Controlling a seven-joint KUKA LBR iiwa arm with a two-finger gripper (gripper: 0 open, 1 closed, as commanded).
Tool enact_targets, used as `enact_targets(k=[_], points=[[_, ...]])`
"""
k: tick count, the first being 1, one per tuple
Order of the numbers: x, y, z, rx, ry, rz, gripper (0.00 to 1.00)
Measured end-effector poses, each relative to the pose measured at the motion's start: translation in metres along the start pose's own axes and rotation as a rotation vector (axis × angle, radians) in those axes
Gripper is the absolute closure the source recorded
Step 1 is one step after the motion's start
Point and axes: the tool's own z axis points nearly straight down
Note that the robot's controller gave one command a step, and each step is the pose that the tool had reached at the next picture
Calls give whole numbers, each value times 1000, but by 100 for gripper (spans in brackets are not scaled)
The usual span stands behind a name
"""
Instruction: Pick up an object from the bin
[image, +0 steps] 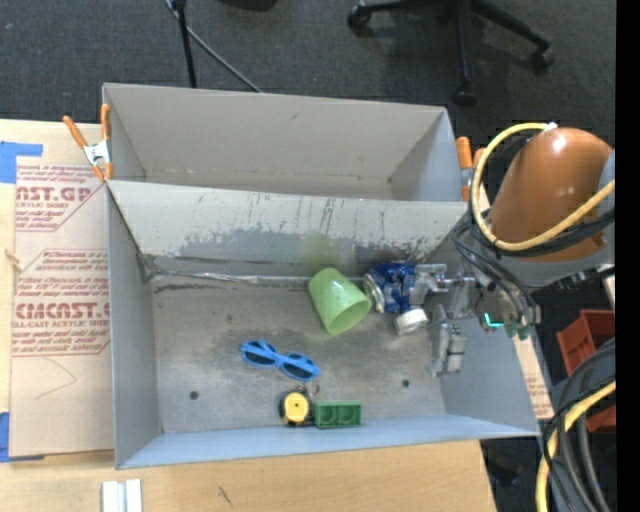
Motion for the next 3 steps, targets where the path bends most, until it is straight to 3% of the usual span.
enact_targets(k=[1,2,3], points=[[-4,23,151,-1,0,-45,0],[12,55,60,-2,-11,185,0],[10,108,145,-2,-7,326,0]])
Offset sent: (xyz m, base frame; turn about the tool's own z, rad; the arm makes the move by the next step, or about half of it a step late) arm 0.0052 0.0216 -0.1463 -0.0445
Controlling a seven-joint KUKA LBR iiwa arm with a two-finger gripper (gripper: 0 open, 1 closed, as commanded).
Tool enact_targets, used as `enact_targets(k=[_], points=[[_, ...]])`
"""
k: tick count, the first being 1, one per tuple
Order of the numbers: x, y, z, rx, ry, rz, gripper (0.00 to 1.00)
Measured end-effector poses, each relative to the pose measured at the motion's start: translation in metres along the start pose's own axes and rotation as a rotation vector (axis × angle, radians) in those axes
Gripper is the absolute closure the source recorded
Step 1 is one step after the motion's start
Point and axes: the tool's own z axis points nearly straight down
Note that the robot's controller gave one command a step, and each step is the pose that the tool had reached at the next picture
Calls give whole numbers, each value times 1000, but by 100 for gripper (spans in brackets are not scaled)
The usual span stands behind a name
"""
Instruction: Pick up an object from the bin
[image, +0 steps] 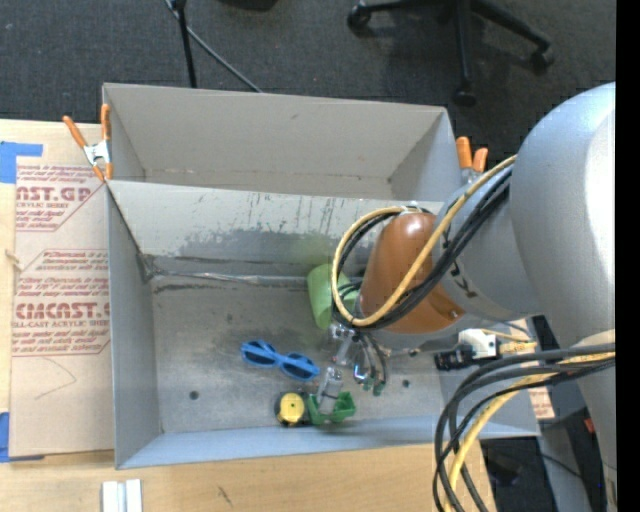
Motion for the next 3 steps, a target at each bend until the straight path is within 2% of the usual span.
enact_targets(k=[1,2,3], points=[[0,-2,-1,2,0,1,100],[-1,-9,3,1,2,135,100],[-5,-8,0,-2,-6,136,0]])
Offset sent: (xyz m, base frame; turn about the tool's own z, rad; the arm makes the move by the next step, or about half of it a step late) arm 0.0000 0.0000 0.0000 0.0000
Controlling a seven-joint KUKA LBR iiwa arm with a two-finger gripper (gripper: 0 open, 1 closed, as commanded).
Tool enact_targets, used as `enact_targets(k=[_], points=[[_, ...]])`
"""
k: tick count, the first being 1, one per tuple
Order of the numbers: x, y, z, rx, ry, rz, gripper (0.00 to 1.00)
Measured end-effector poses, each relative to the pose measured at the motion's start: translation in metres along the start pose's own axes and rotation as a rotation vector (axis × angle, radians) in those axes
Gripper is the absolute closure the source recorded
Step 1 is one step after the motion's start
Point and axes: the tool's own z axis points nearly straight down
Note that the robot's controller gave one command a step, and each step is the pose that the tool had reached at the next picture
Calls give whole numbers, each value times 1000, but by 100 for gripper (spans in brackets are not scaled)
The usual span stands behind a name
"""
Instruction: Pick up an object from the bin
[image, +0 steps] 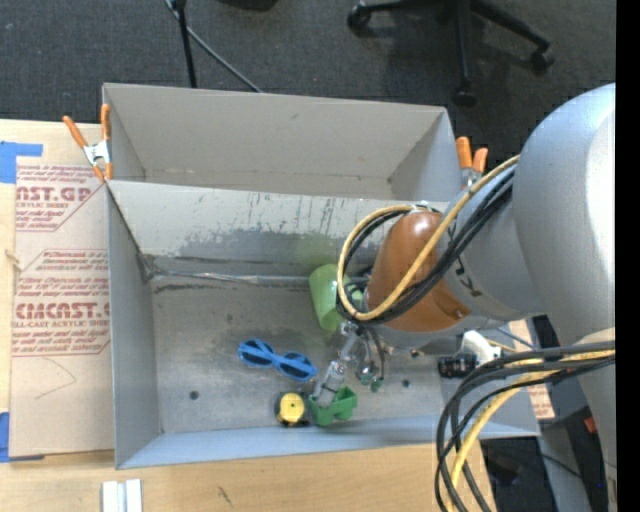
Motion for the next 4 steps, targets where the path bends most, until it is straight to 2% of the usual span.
enact_targets(k=[1,2,3,4], points=[[3,-2,2,5,7,-2,100],[14,14,-46,0,5,-767,100],[15,13,-46,0,7,-766,0],[23,20,1,-1,2,-828,0]])
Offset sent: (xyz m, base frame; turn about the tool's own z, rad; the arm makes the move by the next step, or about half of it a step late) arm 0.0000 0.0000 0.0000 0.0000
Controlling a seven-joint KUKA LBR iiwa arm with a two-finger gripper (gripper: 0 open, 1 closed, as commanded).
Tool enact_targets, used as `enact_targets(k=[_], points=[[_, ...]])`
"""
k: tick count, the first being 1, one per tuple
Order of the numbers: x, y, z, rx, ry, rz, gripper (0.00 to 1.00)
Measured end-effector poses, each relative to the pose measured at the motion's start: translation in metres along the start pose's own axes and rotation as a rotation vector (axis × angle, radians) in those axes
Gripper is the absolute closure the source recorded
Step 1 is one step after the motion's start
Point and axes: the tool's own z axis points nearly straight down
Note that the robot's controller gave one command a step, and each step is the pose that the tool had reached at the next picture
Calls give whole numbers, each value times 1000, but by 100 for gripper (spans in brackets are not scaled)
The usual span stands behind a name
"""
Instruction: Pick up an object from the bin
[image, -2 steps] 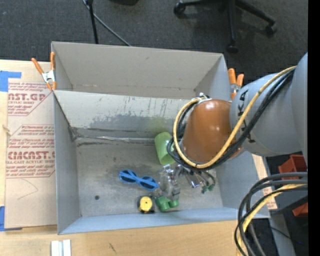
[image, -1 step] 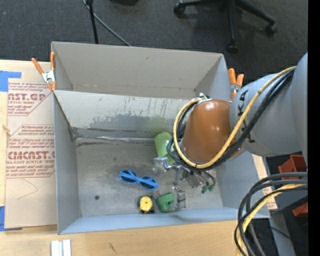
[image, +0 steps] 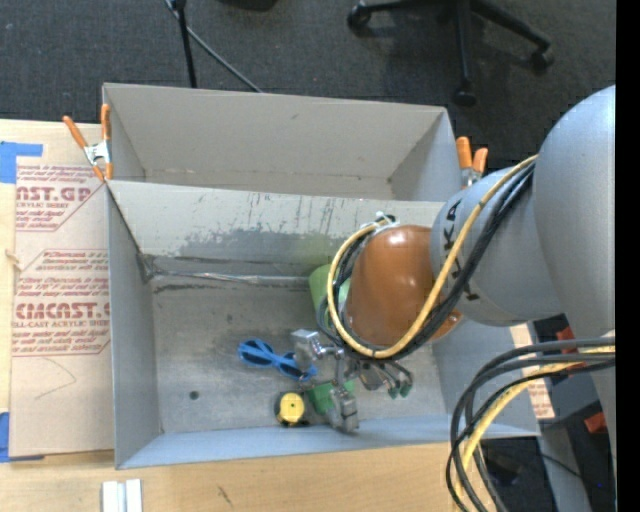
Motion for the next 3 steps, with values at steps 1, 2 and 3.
enact_targets(k=[1,2,3], points=[[2,0,-1,-2,9,0,100],[-28,-31,-3,-2,5,-99,100],[-50,-59,-147,4,-5,-68,100]])
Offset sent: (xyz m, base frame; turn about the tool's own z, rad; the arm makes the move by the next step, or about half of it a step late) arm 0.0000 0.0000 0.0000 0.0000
